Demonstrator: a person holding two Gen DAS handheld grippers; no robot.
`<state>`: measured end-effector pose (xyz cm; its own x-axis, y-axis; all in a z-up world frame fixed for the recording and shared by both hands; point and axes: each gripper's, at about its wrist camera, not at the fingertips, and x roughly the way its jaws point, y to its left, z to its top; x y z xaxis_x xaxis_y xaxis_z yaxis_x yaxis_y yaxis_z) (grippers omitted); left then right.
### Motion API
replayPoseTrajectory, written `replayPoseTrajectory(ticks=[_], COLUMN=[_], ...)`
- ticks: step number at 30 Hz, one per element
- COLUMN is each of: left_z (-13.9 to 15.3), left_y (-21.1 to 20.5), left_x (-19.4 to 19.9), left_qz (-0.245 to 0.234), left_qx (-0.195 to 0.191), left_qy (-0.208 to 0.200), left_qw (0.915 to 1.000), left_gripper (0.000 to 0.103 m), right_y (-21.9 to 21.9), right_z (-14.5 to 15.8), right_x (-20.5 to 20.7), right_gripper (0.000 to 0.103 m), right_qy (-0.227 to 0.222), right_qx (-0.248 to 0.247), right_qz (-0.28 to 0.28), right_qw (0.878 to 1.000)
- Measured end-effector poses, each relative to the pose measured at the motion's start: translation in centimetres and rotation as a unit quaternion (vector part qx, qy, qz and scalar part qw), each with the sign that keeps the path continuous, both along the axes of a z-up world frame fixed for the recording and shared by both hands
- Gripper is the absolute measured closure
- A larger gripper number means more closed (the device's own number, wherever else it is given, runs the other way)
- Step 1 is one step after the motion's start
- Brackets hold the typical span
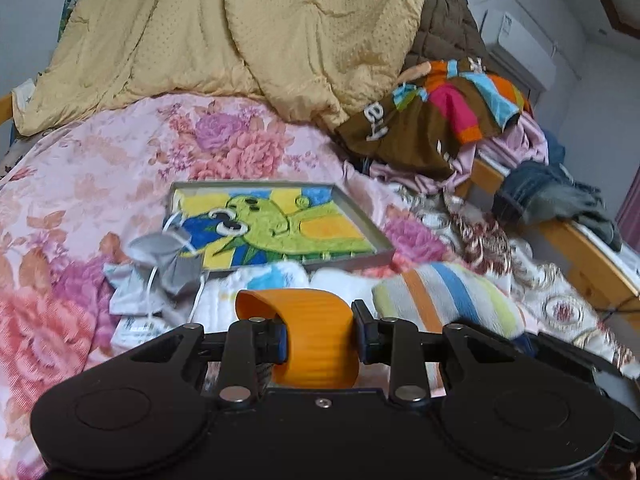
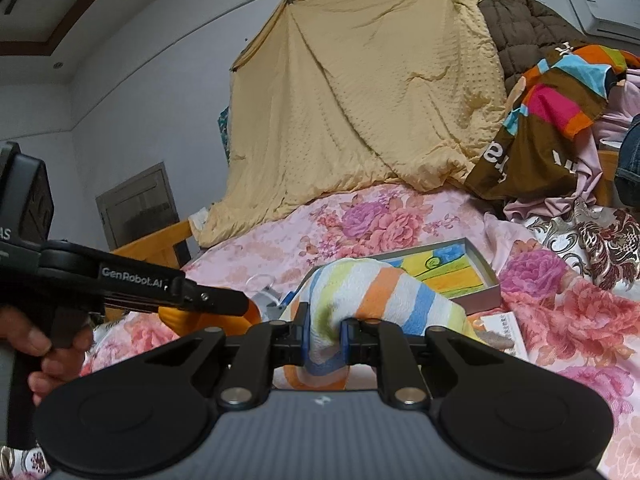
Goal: Organize soft objects
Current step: 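Carry the orange piece with the left tool while the right carries the sock to the frog tray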
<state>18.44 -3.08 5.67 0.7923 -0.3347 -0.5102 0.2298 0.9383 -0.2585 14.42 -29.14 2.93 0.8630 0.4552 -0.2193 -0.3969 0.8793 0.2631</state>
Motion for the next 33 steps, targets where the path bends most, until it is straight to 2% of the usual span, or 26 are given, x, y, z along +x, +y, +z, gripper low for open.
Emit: replayPoseTrajectory(ticks=[7, 14, 20, 26, 30, 33], left_z=[1.1, 1.6, 1.1, -0.6, -2.5, -3.9], left_y=[-0.2, -0.3, 0.0, -1.1, -1.8, -2.7], left_x=[3.8, 9.1, 13.8, 19.1, 23.0, 25.3], left_qz=[0.005, 0.006, 0.027, 0.031, 0.043, 0.057], left_qx=[-0.023, -0.02, -0.03, -0.012, -0.028, -0.022], left_qy=[-0.011, -0.02, -0.019, -0.022, -0.005, 0.012], left_qw=[0.9997, 0.9996, 0.999, 0.9992, 0.9986, 0.9981], left_gripper=[0.071, 0.071, 0.071, 0.071, 0.071, 0.071], right_y=[-0.9, -0.5, 1.1, 0.9, 0.5, 0.3], right_z=[2.5, 3.0, 1.8, -0.6, -2.3, -3.5], right_x=[4.5, 11.9, 18.3, 23.9, 26.5, 28.0], right_gripper=[0.087, 0.087, 0.087, 0.087, 0.087, 0.087], right_qy=[-0.005, 0.004, 0.028, 0.061, 0.094, 0.125], right_qx=[0.025, 0.051, 0.041, 0.056, 0.054, 0.053], right_qz=[-0.015, -0.04, -0.042, -0.038, -0.034, -0.037], right_qw=[1.0, 0.998, 0.998, 0.996, 0.994, 0.99])
